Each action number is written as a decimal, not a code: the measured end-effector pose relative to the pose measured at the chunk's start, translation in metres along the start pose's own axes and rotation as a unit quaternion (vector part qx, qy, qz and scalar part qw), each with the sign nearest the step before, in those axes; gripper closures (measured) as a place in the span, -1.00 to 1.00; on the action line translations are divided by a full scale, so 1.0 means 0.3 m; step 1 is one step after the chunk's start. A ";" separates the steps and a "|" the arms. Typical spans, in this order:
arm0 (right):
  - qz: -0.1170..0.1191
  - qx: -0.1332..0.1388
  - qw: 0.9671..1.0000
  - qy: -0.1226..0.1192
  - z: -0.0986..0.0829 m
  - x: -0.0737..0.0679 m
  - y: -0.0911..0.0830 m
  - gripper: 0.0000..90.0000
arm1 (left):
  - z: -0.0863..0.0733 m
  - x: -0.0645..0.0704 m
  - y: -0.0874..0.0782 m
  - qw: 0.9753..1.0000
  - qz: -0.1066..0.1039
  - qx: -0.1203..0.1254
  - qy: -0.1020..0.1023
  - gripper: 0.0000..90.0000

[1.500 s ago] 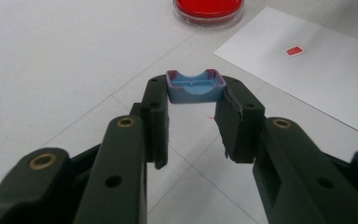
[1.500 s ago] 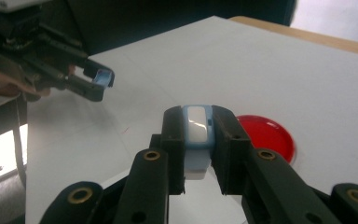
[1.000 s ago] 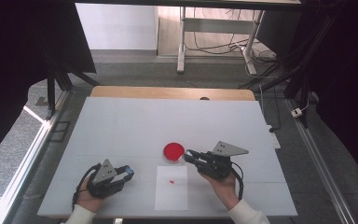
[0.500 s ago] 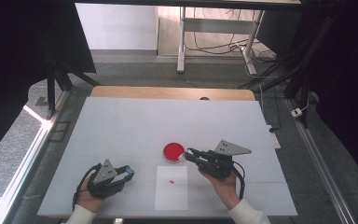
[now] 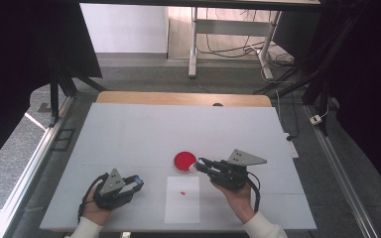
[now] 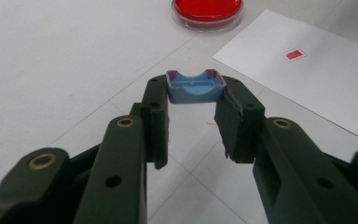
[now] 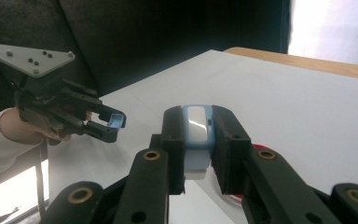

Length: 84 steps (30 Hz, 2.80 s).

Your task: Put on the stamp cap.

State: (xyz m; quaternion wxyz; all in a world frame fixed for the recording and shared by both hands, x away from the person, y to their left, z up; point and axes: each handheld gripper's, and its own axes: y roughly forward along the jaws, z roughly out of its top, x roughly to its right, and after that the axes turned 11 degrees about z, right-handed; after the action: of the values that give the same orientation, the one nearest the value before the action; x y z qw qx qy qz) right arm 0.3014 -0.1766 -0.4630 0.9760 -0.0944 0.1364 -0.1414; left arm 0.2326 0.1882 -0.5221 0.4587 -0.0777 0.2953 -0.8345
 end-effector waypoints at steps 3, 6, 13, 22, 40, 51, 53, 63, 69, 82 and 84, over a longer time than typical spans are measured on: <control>0.002 -0.002 1.000 0.000 -0.001 -0.001 0.003 0.67 | 0.007 0.008 0.004 1.000 -0.003 0.002 0.002 0.45; 0.003 -0.002 1.000 -0.001 -0.001 -0.004 0.004 0.67 | 0.014 0.017 0.008 1.000 -0.005 0.002 0.006 0.45; 0.003 -0.006 1.000 -0.002 0.001 -0.010 0.008 0.67 | 0.025 0.030 0.016 1.000 -0.008 0.003 0.010 0.45; 0.000 -0.005 1.000 -0.003 0.003 -0.015 0.008 0.67 | 0.045 0.052 0.036 1.000 -0.015 0.005 0.015 0.45; -0.005 -0.001 1.000 -0.010 0.006 -0.028 0.011 0.66 | 0.070 0.083 0.058 0.999 -0.021 0.008 0.025 0.44; -0.003 -0.002 1.000 -0.011 0.005 -0.032 0.016 0.67 | 0.091 0.100 0.080 0.999 -0.024 0.009 0.031 0.44; -0.002 -0.003 1.000 -0.011 0.004 -0.032 0.017 0.66 | 0.094 0.106 0.082 0.999 -0.023 0.010 0.032 0.44; -0.005 -0.003 1.000 -0.010 0.002 -0.034 0.020 0.66 | 0.104 0.117 0.098 0.999 -0.027 0.009 0.035 0.44; -0.003 -0.005 1.000 -0.007 0.000 -0.032 0.022 0.66 | 0.107 0.118 0.105 0.999 -0.029 0.008 0.035 0.44; 0.003 -0.007 1.000 -0.002 -0.003 -0.032 0.030 0.66 | 0.132 0.135 0.136 0.999 -0.032 0.008 0.036 0.44; 0.004 -0.007 1.000 -0.002 -0.003 -0.033 0.031 0.66 | 0.138 0.140 0.140 0.999 -0.034 0.009 0.037 0.44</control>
State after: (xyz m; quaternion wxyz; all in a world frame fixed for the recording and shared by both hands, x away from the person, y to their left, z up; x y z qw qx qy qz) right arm 0.2943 -0.1650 -0.4635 0.9760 -0.1014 0.1359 -0.1365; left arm 0.2556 0.1197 -0.5182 0.4190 -0.0522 0.3016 -0.8548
